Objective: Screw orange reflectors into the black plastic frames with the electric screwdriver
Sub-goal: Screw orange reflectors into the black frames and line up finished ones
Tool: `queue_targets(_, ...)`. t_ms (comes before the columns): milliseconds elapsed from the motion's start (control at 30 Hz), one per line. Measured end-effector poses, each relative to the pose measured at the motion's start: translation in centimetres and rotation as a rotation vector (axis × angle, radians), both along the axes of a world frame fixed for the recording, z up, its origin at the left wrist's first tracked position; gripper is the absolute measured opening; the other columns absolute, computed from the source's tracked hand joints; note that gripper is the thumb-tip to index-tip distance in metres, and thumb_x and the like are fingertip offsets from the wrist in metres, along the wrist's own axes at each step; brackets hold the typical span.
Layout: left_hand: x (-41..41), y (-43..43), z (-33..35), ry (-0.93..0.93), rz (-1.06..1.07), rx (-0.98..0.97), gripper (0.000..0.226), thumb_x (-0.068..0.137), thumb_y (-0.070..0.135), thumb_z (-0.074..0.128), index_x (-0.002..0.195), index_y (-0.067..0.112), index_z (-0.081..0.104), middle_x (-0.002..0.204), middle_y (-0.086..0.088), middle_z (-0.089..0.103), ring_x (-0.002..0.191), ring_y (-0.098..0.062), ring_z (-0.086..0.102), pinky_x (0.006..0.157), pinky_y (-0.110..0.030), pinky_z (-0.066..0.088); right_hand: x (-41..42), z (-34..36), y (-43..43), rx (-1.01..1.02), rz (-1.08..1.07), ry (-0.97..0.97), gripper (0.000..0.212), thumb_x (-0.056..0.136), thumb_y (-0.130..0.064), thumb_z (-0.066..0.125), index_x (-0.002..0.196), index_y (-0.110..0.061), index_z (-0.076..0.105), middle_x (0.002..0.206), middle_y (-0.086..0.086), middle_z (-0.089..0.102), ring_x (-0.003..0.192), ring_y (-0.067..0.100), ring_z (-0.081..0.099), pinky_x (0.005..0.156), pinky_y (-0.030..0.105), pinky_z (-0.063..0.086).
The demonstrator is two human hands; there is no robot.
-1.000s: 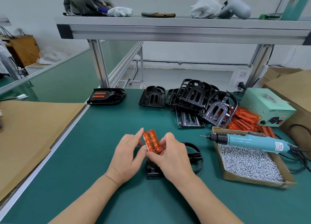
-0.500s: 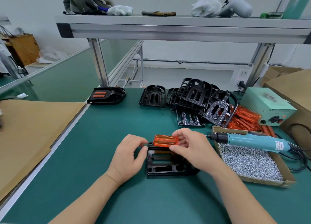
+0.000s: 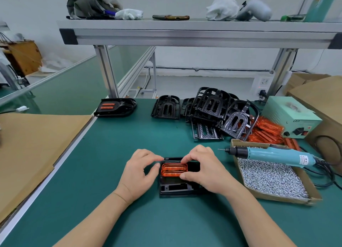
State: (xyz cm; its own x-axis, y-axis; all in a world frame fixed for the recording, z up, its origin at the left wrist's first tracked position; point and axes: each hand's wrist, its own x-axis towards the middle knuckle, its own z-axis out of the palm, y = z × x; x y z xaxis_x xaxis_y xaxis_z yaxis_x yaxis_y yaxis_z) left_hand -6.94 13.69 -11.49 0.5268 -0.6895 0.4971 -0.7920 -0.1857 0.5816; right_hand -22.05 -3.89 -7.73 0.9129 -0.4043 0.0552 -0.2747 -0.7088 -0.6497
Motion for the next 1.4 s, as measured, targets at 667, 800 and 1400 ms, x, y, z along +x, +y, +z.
queue_targets(667, 0.2, -0.3, -0.5, 0.020, -0.081, 0.095, 0.017, 0.085, 0.029, 0.068, 0.097, 0.027, 0.080, 0.094, 0.012, 0.061, 0.098, -0.008, 0.055, 0.089, -0.028, 0.046, 0.3, 1.5, 0.0, -0.129, -0.001, 0.133, 0.016, 0.087, -0.034, 0.075, 0.102, -0.030, 0.072, 0.106, -0.007, 0.050, 0.109, 0.014, 0.042, 0.093, 0.033, 0.040)
queue_targets(800, 0.2, -0.2, -0.7, 0.060, -0.136, 0.135, 0.028, 0.083, 0.041, 0.069, 0.109, 0.034, 0.077, 0.122, 0.011, 0.055, 0.122, -0.005, 0.048, 0.105, -0.024, 0.038, 0.6, 0.9, 0.7, -0.259, -0.044, 0.120, 0.009, 0.088, -0.033, 0.073, 0.094, -0.027, 0.075, 0.101, -0.008, 0.049, 0.103, 0.016, 0.039, 0.091, 0.034, 0.041)
queue_targets(1400, 0.2, -0.4, -0.3, 0.051, -0.258, 0.385, 0.076, 0.076, 0.076, 0.055, 0.145, 0.044, 0.044, 0.152, 0.027, 0.033, 0.142, 0.010, 0.025, 0.119, -0.022, 0.021, -8.2, 2.9, -5.9, -0.407, -0.557, 0.462, 0.010, 0.089, -0.028, 0.061, 0.083, -0.027, 0.068, 0.093, 0.001, 0.071, 0.093, 0.028, 0.065, 0.077, 0.033, 0.054)
